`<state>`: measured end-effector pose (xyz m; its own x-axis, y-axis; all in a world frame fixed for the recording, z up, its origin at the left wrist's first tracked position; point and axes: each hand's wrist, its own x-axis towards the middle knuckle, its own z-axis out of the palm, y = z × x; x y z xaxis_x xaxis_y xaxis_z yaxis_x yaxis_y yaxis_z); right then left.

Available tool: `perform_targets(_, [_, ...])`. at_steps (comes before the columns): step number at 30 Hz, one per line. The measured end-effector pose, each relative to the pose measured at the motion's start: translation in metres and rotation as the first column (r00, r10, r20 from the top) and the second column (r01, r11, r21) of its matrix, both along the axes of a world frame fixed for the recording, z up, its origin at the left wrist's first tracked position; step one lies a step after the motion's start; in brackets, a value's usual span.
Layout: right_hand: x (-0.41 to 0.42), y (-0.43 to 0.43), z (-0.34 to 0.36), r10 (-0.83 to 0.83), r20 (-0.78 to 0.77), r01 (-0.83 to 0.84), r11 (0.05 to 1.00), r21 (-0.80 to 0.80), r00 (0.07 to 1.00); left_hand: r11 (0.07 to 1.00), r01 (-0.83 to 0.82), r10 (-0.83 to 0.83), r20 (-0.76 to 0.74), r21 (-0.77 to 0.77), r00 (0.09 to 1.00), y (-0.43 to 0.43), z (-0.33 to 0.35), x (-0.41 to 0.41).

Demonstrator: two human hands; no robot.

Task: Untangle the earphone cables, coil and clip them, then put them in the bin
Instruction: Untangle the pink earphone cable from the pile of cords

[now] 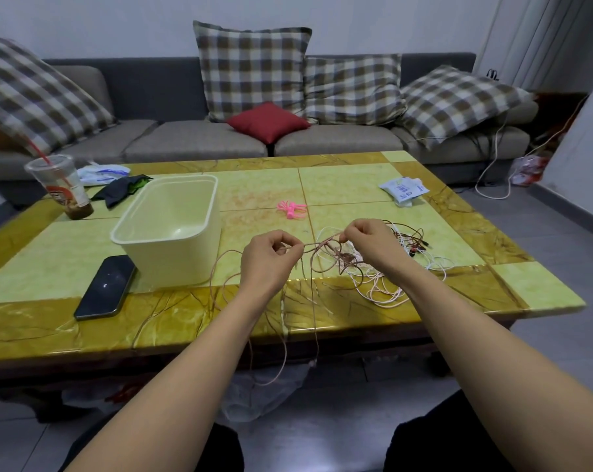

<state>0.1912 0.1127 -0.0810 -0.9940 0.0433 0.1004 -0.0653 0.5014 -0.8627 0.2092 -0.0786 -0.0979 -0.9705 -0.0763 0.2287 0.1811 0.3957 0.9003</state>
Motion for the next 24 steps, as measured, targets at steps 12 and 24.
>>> perform_targets(12, [0.0, 0.013, -0.001, 0.077, 0.04, -0.077, 0.997, 0.008, 0.996, 0.968, -0.007, -0.002, 0.036, 0.249, 0.999, -0.002, 0.003, -0.001])
perform_targets(24, [-0.002, 0.002, 0.011, 0.144, 0.124, 0.034, 0.509, -0.86, 0.982, 0.889, -0.077, 0.017, 0.136, 0.451, 0.991, -0.002, 0.004, -0.002])
